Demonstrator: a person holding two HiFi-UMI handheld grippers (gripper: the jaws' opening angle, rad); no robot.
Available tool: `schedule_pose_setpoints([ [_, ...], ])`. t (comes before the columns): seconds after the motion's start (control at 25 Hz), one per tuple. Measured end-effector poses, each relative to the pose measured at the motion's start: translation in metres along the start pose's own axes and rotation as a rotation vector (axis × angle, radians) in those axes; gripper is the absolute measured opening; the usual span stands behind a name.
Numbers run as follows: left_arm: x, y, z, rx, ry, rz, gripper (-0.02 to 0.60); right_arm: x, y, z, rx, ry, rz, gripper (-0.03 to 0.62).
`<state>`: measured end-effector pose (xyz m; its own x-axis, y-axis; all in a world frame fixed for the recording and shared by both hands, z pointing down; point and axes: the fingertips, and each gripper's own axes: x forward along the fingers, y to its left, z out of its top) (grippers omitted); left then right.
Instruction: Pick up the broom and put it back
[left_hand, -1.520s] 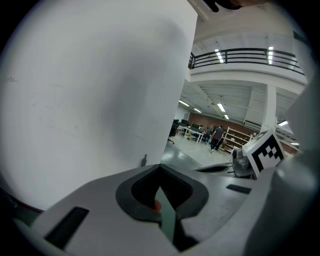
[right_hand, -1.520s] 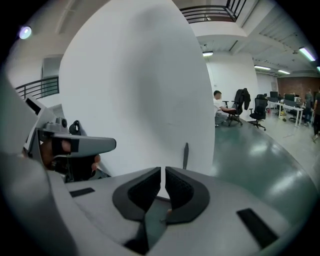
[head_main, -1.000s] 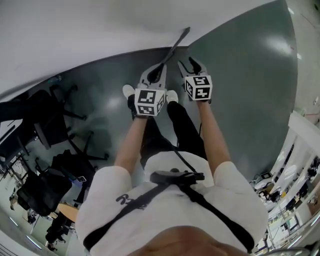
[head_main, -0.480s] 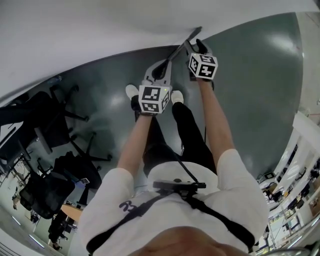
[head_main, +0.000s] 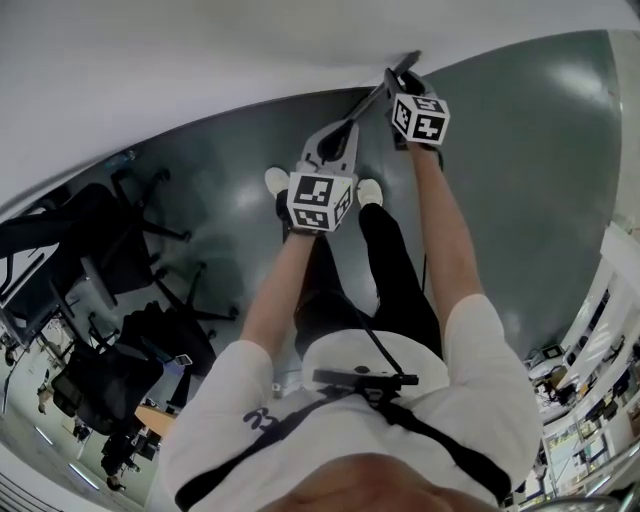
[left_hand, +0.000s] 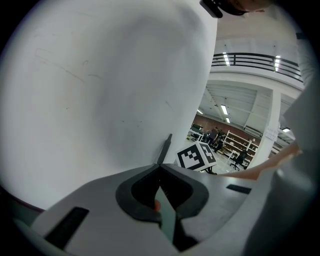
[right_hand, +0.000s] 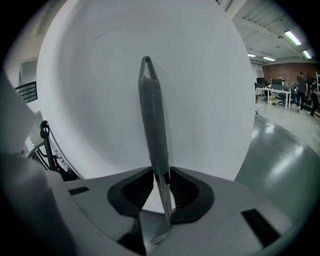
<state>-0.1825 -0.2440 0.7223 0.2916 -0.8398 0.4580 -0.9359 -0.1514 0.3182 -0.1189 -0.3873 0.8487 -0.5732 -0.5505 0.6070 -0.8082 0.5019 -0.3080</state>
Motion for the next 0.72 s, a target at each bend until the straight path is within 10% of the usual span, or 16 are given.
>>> schedule_pose_setpoints([
  [0.72,-0.063,-0.008,0.035,-0.065,0.018,0.045,0.011,-0.102,0.053,-0.007,-0.204,0.059,-0.126,0.095],
])
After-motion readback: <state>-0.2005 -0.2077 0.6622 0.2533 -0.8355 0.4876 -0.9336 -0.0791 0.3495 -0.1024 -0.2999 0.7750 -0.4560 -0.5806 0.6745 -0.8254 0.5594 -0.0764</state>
